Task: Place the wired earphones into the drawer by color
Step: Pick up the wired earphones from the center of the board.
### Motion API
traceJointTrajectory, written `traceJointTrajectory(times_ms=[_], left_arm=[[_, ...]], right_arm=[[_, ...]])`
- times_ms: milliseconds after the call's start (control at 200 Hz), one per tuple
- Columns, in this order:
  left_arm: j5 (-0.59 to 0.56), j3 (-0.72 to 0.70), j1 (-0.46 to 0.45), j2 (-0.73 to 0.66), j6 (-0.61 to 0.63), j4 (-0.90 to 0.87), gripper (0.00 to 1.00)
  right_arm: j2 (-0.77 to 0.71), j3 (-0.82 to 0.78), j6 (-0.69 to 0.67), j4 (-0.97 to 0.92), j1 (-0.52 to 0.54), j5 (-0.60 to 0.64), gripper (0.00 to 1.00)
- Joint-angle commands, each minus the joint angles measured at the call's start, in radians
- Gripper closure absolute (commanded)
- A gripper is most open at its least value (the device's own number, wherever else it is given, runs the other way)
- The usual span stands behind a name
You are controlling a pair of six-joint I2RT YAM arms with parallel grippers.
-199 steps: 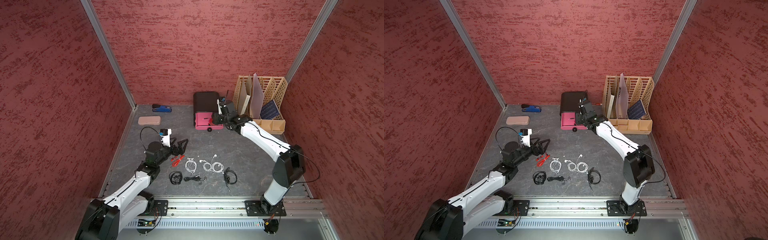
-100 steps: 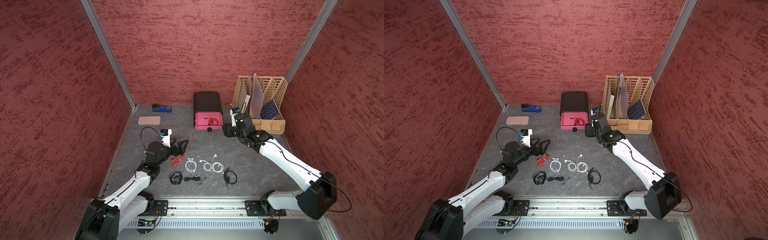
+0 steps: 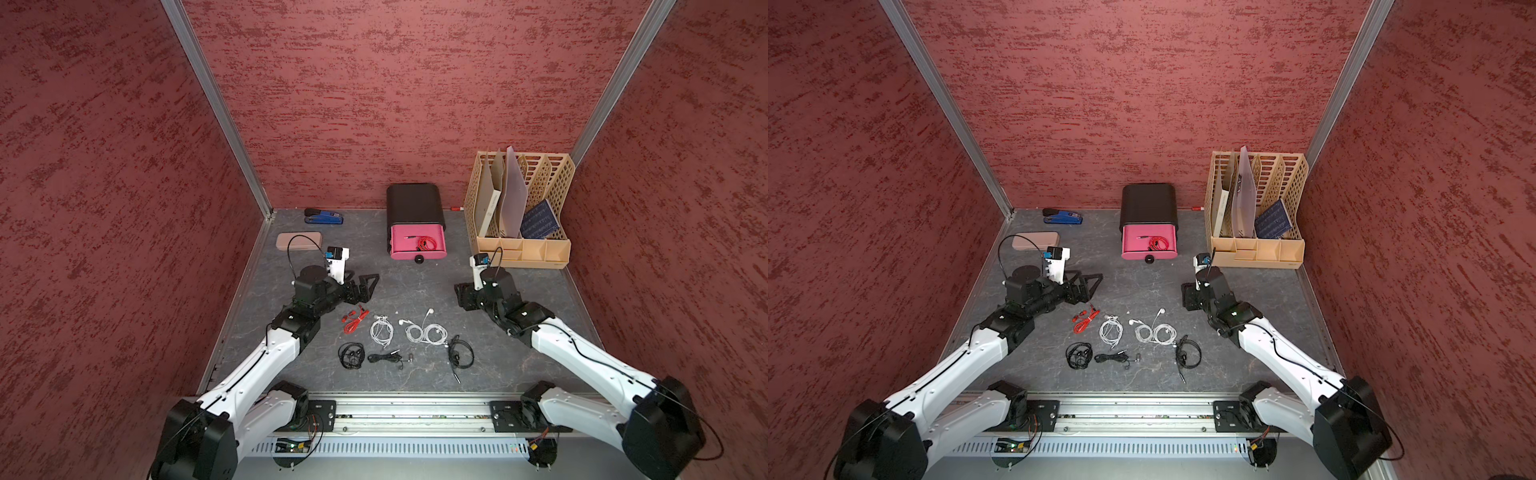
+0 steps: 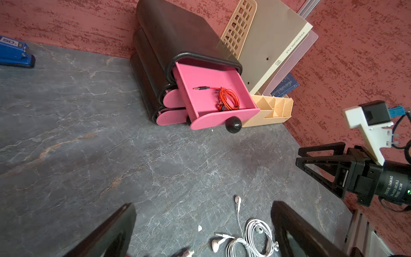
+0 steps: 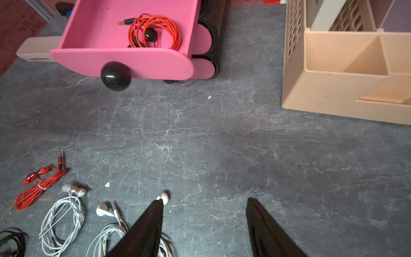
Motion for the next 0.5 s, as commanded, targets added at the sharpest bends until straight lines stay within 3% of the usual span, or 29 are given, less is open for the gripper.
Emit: traceJointTrajectory(times_ms=[0, 496], left_arm=[[0.021, 0.004, -0.009, 0.012, -0.008, -0.168, 0.00], [-0.223, -0.026, -0.154, -0.015, -0.135, -0.432, 0.00]], right_arm=[[-0.056, -0.038, -0.016, 0.111, -0.004, -0.027, 0.36], [-0.106, -0.078, -0.014, 0.138, -0.004, -0.015, 0.35]])
